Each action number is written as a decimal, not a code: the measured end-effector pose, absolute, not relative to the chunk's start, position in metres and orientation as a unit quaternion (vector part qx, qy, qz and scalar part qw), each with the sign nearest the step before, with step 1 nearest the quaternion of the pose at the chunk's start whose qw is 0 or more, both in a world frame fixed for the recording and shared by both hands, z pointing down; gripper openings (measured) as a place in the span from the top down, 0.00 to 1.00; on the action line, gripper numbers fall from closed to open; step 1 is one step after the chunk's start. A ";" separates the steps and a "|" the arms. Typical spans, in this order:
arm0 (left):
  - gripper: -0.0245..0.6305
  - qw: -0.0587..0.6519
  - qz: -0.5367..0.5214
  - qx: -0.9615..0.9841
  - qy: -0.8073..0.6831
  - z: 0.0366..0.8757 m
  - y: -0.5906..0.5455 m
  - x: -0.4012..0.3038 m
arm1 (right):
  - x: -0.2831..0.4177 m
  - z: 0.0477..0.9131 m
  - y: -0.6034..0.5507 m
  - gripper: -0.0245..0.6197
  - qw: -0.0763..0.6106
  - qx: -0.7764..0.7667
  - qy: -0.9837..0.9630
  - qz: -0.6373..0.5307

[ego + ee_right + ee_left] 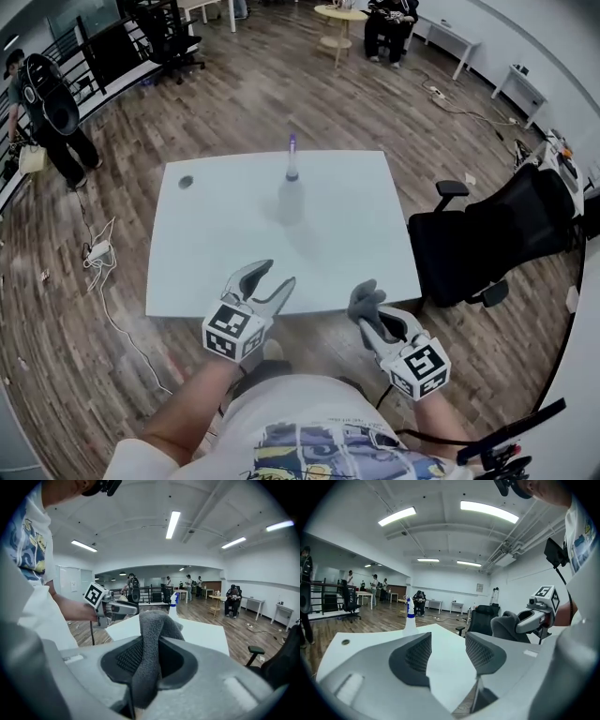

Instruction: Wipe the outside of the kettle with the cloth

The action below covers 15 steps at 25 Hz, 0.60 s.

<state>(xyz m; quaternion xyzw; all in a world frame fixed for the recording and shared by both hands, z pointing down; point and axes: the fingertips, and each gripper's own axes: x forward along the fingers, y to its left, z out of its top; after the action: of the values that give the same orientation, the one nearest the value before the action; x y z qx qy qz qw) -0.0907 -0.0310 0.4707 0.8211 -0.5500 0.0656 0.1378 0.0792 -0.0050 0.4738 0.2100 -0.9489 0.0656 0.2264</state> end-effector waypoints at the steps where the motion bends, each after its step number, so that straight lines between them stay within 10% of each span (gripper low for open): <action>1: 0.62 0.137 0.070 0.822 -0.548 0.473 -0.044 -0.095 | 0.075 0.471 -0.014 0.84 0.227 0.217 -0.947 0.067; 15: 0.50 0.141 0.115 0.747 -0.639 0.514 -0.243 -0.156 | 0.065 0.473 -0.123 0.84 0.248 0.204 -0.944 0.071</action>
<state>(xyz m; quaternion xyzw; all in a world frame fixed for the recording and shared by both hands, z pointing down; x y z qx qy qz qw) -0.1560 -0.2431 0.5139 0.7473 -0.6390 0.1154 0.1409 0.0648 -0.1229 0.4727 0.2042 -0.9444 0.0707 0.2478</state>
